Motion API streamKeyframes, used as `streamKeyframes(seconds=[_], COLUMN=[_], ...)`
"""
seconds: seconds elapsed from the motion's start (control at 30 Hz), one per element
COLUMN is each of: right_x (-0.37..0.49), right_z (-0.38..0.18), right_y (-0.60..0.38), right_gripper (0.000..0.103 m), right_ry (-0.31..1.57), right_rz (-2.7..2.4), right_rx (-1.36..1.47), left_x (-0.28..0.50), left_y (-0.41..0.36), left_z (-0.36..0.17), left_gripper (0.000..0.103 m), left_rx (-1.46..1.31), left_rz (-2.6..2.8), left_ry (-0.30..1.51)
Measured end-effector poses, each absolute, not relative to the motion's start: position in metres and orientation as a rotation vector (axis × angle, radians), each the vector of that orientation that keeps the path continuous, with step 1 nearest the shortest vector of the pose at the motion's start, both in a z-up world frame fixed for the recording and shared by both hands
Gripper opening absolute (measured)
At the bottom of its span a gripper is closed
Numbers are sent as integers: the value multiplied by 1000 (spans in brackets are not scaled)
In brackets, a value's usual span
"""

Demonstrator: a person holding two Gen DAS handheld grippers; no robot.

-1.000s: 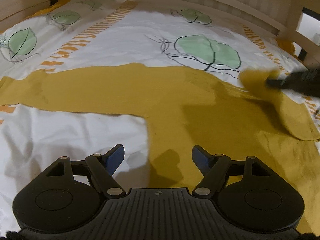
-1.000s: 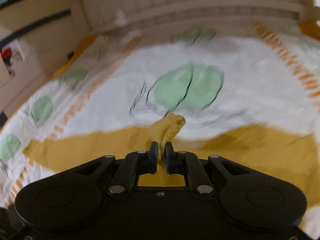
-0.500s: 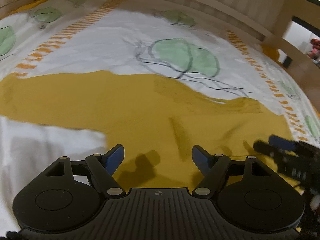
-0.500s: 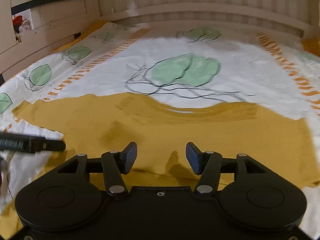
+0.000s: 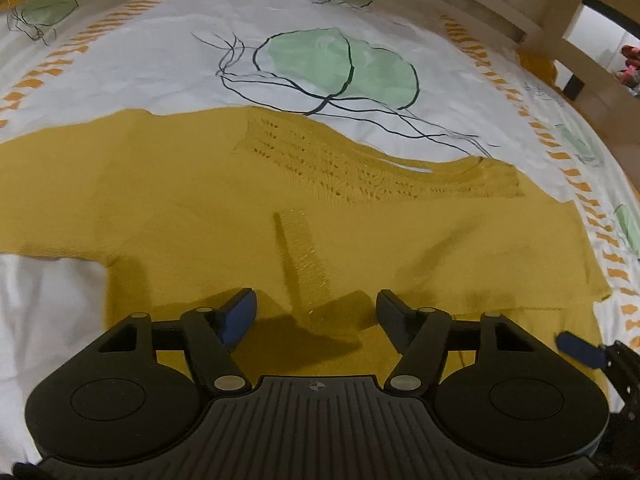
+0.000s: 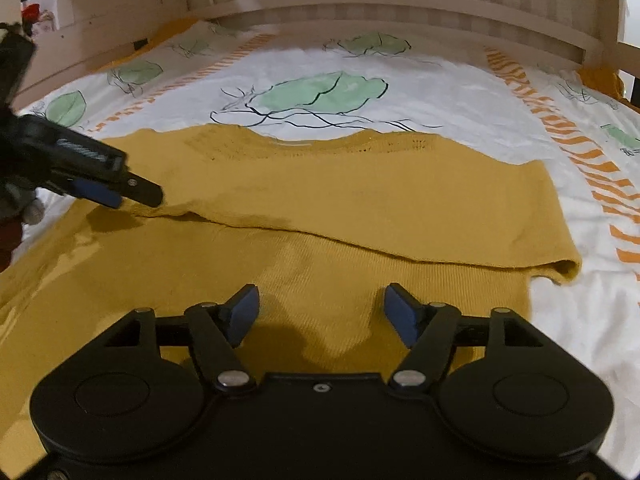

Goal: Fold small clothes
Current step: 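Grasp the sweater's side edge with the left tool and lift it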

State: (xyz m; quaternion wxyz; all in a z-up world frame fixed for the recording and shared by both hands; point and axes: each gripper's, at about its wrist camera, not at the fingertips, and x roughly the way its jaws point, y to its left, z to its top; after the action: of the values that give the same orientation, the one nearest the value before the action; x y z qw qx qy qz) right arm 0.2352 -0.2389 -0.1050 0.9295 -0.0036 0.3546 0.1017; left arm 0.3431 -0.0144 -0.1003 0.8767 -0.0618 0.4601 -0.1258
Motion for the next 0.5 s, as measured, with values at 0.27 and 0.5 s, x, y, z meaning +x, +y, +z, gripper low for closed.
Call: streamKeyframes(seconds=[0.27,0.5], right_x=[237,229], right_z=[-103,-97], right_y=[-232,-231], right_gripper=[80,80], right_ry=[771,786], right_rz=[226,252], right_rx=[-40,14], left_x=[354,350], left_y=[-35,-33], left_z=[-104,-82], left_gripper=[28,6], left_rx=[-64,-29], left_rz=[-236,-208], left_ry=[929,810])
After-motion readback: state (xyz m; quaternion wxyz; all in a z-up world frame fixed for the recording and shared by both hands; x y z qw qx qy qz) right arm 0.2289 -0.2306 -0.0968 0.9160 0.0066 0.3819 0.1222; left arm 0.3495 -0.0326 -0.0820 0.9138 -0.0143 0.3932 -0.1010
